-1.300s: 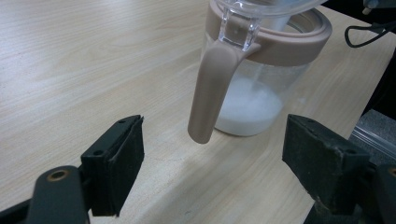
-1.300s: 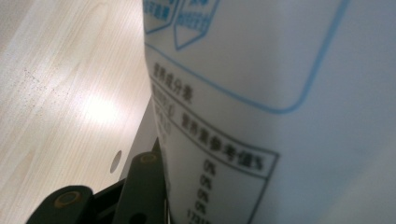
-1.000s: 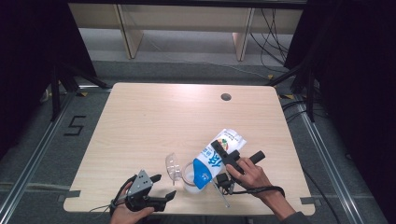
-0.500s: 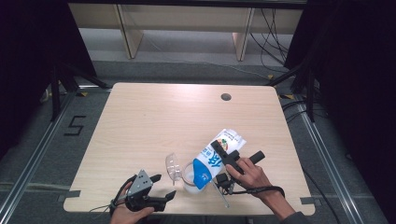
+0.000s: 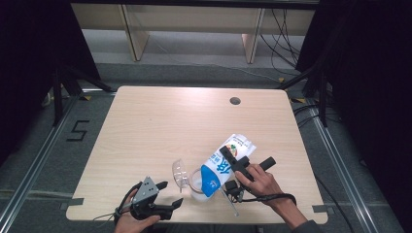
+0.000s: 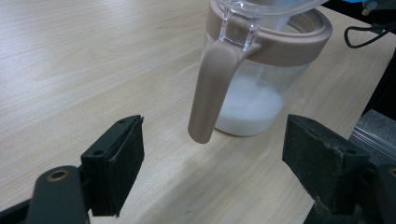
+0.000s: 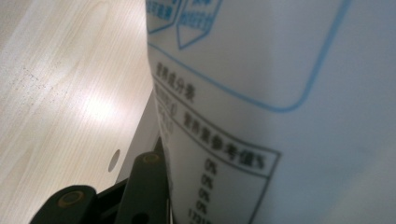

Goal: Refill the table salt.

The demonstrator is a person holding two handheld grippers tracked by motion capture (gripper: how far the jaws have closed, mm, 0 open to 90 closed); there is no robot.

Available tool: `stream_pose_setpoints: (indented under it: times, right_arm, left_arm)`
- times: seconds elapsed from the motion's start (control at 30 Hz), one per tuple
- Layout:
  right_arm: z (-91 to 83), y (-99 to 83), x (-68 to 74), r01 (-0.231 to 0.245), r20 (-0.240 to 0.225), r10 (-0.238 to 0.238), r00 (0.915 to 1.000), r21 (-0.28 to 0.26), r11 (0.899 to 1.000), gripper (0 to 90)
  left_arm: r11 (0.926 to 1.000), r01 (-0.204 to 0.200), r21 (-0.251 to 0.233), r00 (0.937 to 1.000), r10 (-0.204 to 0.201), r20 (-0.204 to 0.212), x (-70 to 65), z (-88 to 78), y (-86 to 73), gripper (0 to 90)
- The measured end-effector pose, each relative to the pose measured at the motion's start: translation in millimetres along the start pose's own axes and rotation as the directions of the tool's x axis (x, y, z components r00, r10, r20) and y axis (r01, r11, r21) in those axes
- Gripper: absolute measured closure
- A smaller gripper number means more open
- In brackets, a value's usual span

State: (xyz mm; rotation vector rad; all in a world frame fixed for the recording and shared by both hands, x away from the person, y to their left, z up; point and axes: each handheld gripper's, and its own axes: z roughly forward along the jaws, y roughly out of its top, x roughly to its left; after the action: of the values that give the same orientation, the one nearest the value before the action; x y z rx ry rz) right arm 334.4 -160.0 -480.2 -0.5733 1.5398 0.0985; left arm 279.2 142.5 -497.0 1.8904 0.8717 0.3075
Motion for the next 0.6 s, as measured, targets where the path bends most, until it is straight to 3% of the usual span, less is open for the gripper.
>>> stream_pose_setpoints:
  times: [0.6]
  right_arm:
    - [-0.3, 0.1, -0.2, 0.018, 0.0, -0.018, 0.9998, 0.002, 1.0, 65.8]
  left_arm:
    - [1.0, -0.01, 0.002, 0.9999, 0.01, 0.002, 0.6, 0.0, 0.2, 20.5]
